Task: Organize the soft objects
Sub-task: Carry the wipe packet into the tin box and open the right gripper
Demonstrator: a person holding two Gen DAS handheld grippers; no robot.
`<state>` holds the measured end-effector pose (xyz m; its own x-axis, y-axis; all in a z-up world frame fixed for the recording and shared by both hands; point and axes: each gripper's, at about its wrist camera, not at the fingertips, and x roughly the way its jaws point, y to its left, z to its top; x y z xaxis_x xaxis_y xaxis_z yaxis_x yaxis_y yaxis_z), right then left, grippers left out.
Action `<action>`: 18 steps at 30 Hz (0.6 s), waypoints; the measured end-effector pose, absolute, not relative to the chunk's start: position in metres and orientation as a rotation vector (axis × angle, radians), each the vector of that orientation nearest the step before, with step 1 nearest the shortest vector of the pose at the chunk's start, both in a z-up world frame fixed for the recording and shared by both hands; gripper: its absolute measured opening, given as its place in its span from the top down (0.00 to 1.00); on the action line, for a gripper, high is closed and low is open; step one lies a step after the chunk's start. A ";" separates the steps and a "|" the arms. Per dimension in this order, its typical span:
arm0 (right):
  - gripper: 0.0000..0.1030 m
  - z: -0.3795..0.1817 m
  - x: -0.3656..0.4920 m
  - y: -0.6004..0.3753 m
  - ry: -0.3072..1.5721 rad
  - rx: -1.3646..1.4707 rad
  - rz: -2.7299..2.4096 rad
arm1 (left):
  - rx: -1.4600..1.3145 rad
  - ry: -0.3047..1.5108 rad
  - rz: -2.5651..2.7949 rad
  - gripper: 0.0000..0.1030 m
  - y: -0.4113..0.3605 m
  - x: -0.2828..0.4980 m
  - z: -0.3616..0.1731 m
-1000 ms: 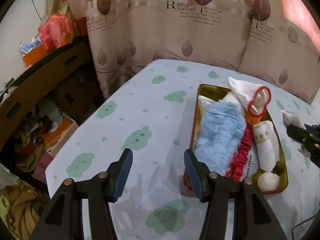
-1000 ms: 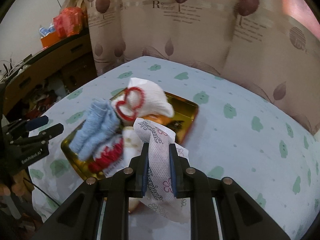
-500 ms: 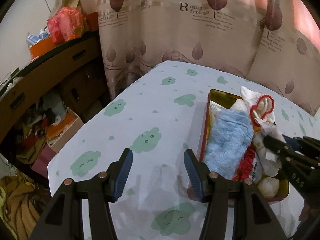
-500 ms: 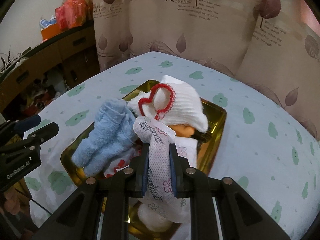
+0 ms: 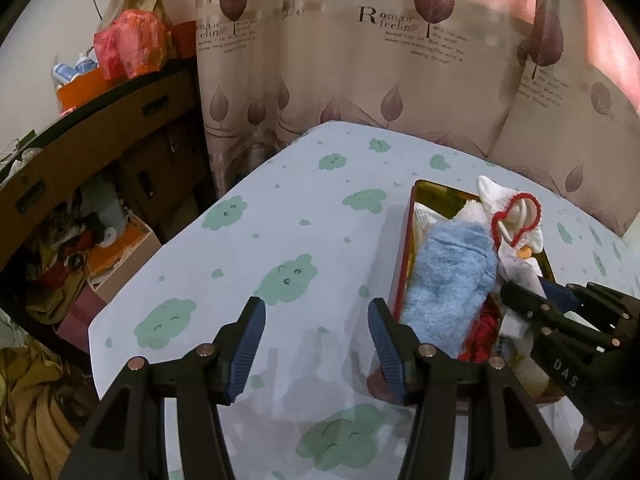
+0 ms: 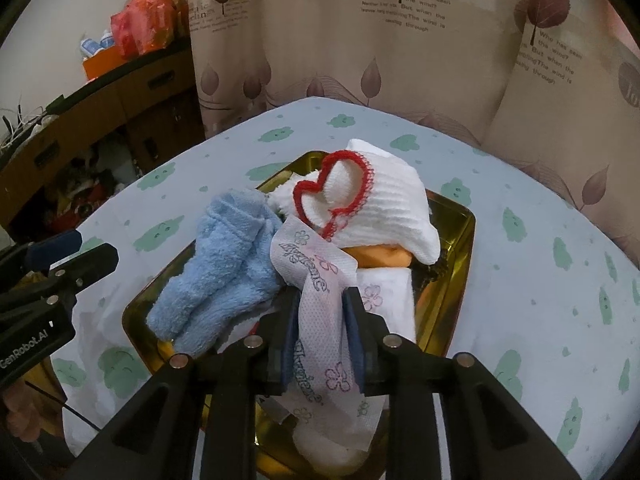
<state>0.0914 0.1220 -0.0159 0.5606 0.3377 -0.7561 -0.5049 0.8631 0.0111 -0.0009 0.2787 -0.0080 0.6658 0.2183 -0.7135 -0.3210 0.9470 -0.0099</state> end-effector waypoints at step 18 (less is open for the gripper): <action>0.11 0.009 0.043 0.104 0.796 -0.155 0.447 | -0.084 0.763 0.306 0.47 0.263 -0.002 -0.006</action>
